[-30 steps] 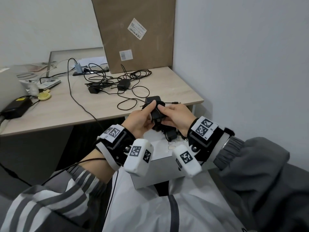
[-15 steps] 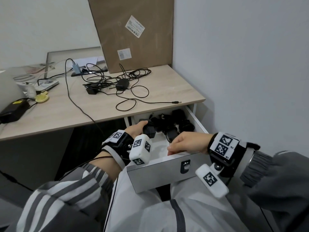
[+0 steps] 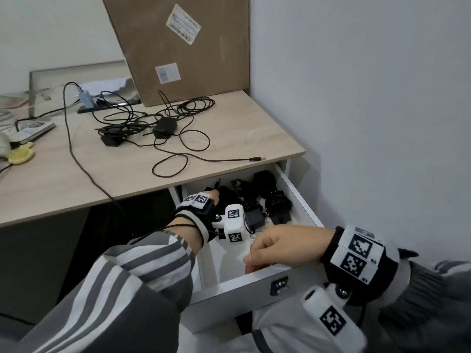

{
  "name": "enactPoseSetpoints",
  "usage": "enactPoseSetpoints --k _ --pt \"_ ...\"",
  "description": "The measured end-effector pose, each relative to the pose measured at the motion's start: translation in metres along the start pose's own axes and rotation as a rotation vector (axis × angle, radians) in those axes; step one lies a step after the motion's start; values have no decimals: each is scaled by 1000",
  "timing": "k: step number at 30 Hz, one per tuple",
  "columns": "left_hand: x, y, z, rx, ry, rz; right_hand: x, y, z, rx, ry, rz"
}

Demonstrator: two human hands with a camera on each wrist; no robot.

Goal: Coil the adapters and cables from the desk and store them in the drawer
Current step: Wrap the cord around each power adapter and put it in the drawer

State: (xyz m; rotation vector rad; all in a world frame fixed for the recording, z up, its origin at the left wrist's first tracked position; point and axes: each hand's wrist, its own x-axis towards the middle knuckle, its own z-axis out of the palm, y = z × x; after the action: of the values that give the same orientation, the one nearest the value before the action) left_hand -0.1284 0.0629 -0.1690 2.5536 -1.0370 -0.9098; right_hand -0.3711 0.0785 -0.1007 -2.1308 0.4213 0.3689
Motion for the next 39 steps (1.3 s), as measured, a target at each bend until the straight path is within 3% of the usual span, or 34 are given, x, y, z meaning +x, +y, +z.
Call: enactPoseSetpoints --k 2,3,8,15,22,25,28,32,36,39 --pt "0 1 -4 51 18 44 -1 -1 0 -22 3 4" --pt "6 -1 -5 183 63 96 -2 -1 1 -16 8 7" --pt "8 1 -10 346 12 102 -6 -3 2 -43 23 17" --pt "-10 -7 -19 649 150 289 -8 -8 2 -88 27 19" --pt "-14 -4 -20 811 110 208 -10 -9 2 -88 0 21" --pt "-12 -8 -19 755 141 206 -9 -10 1 -84 -9 31" --pt "-9 -12 -16 684 148 111 -9 -11 1 -76 -18 36" --pt "-12 -14 -19 496 187 155 -10 -11 2 -47 -29 41" --pt "11 -20 -11 136 283 51 -9 -7 2 35 -62 49" --pt "17 -22 -8 66 309 36 -9 -4 3 57 -85 33"
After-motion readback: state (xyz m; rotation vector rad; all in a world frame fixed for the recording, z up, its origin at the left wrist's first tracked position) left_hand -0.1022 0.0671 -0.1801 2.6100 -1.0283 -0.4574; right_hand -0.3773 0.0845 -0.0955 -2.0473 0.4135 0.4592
